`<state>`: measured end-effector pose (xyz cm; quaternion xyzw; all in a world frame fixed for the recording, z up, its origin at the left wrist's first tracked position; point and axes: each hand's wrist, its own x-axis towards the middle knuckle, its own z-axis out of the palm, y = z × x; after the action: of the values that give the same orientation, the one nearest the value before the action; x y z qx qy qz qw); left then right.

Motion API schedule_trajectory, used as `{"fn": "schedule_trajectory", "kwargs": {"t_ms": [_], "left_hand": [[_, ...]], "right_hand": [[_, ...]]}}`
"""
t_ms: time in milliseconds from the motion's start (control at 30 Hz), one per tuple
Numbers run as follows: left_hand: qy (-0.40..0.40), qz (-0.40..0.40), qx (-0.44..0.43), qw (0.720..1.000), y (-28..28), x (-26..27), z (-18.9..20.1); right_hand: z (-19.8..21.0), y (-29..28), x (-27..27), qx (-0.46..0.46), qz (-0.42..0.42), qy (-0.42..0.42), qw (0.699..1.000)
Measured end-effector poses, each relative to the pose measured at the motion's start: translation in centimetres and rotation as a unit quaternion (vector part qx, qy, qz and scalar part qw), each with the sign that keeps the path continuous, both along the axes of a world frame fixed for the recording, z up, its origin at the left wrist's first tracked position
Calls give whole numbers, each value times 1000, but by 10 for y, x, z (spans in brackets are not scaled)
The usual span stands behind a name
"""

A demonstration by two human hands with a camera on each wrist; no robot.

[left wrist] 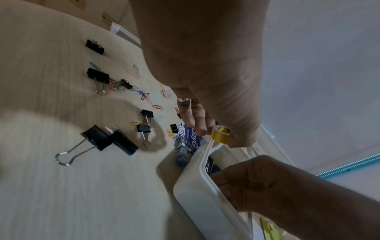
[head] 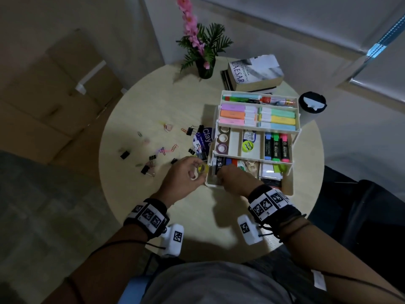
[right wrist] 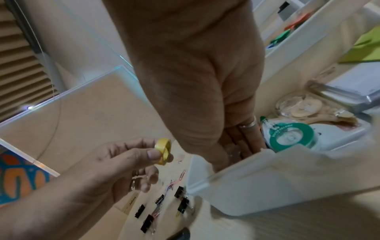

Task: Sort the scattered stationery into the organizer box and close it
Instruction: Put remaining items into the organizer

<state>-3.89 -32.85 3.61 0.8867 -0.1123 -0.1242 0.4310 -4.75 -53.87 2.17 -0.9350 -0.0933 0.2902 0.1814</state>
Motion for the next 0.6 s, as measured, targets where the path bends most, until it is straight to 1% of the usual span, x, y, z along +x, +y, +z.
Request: {"fn": "schedule_trajectory", "kwargs": {"t_ms": [133,267,433,600], "left_hand": [[7,1,-7,1000,-6,5,0],[1,-15,-4,1000,-15,11,6],[-60,-39,23,997,-27,23,18],[-131,-55,114,983,-51,43,33]], "right_hand": [[-7,1,-1,13,-83,-20,996],[-11,2,-2,33,-136,-45,989],[-12,-8,-11,80,-116,-61,988],[-9,-32,-23,116,-116,-102,981]]}}
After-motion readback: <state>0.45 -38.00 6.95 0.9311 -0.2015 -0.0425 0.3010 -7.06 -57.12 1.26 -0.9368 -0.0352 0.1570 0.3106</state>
